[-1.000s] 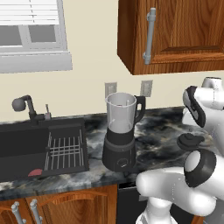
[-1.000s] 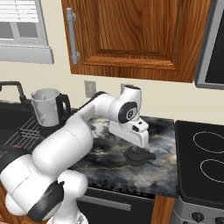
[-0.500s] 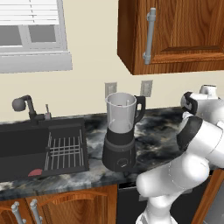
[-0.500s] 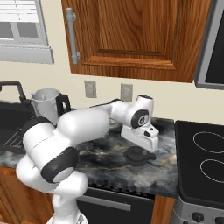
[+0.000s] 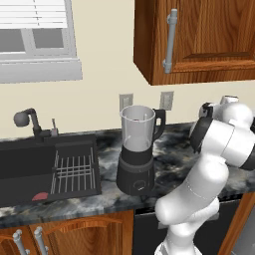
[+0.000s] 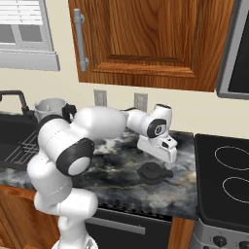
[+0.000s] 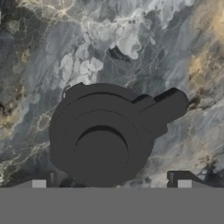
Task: Grab the onion and garlic from the fridge, place them in the blender, close the lid, and turn on the blender to create a marinade.
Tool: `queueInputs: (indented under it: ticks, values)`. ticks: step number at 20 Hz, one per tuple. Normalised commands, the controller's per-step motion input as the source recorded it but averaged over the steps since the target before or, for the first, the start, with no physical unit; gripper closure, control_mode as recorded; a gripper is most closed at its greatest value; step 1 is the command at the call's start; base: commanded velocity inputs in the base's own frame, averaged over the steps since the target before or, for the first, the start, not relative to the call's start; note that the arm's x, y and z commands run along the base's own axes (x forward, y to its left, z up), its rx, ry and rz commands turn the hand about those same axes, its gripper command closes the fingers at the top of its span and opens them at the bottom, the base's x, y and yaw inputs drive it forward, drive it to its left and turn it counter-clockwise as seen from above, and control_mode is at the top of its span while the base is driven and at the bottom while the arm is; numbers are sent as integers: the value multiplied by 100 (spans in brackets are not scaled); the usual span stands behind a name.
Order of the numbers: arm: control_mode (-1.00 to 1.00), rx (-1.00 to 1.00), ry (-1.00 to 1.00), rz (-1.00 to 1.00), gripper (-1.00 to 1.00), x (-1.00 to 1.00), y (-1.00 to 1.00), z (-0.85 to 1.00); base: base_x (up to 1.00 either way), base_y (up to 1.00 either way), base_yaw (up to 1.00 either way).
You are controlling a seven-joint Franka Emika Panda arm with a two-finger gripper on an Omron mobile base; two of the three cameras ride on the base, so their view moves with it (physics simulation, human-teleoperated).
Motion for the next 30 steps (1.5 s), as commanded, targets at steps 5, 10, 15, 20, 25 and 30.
queueInputs:
  ticks: [5, 10, 15, 20, 25, 30]
  values:
    - [-100, 0, 0, 0, -100, 17, 0, -38, 0, 0, 0]
    - [-100, 0, 0, 0, -100, -20, 23, -24, 0, 0, 0]
    - [-100, 0, 0, 0, -100, -3, 7, 0, 0, 0, 0]
    - [-100, 0, -2, 0, -100, -11, 0, 0, 0, 0, 0]
    - [-100, 0, 0, 0, -100, 0, 0, -9, 0, 0, 0]
    - [-100, 0, 0, 0, -100, 0, 0, -17, 0, 0, 0]
